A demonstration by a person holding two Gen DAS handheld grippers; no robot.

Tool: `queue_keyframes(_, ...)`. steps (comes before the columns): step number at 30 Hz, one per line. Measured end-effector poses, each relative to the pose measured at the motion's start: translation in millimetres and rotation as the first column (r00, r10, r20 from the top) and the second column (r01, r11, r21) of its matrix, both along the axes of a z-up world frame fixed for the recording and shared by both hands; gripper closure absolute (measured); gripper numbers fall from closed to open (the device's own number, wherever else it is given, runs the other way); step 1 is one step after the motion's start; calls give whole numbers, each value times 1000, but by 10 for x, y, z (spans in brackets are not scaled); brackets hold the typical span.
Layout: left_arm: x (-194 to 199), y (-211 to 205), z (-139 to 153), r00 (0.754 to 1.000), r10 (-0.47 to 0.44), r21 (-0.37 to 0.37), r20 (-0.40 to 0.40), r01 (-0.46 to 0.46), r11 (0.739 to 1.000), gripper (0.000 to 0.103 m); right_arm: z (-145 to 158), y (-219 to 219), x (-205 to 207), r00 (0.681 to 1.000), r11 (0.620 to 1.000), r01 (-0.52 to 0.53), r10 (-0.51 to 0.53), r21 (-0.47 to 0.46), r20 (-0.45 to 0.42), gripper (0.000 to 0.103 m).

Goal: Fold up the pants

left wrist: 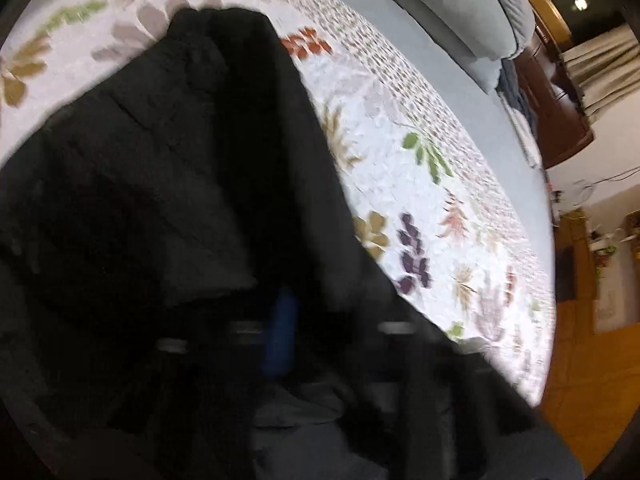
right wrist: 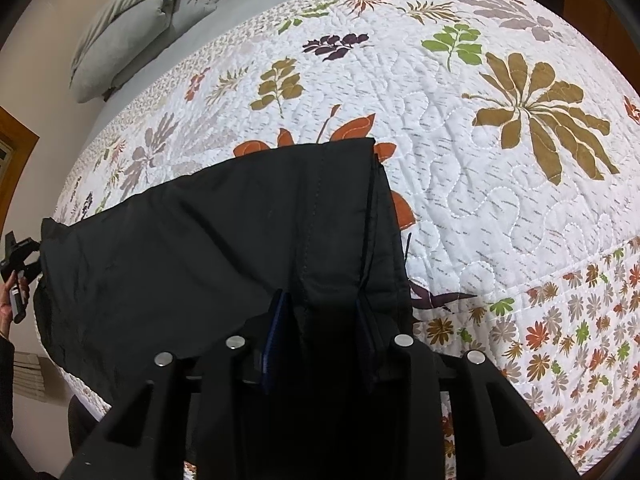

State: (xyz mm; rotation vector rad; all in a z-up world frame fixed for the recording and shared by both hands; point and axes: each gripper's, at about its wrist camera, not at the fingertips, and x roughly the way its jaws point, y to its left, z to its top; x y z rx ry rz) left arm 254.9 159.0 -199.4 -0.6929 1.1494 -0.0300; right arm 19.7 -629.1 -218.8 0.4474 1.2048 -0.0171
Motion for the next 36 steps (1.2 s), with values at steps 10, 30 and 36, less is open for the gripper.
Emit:
queue_keyframes(10, -614, -91, 361, 983, 42, 49, 177, -51, 997, 99, 0, -19, 19, 1000, 1000, 2, -2, 10, -2, 69)
queue_keyframes(30, -2681, 107, -68, 951, 239, 34, 199, -250, 968, 92, 148, -41, -21, 998, 1000, -21, 21, -12, -53, 56)
queue_keyframes(36, -2702, -43, 76, 958, 190, 48, 215, -205, 978, 40, 527, 81, -251, 998, 980, 54, -55, -189, 1, 34)
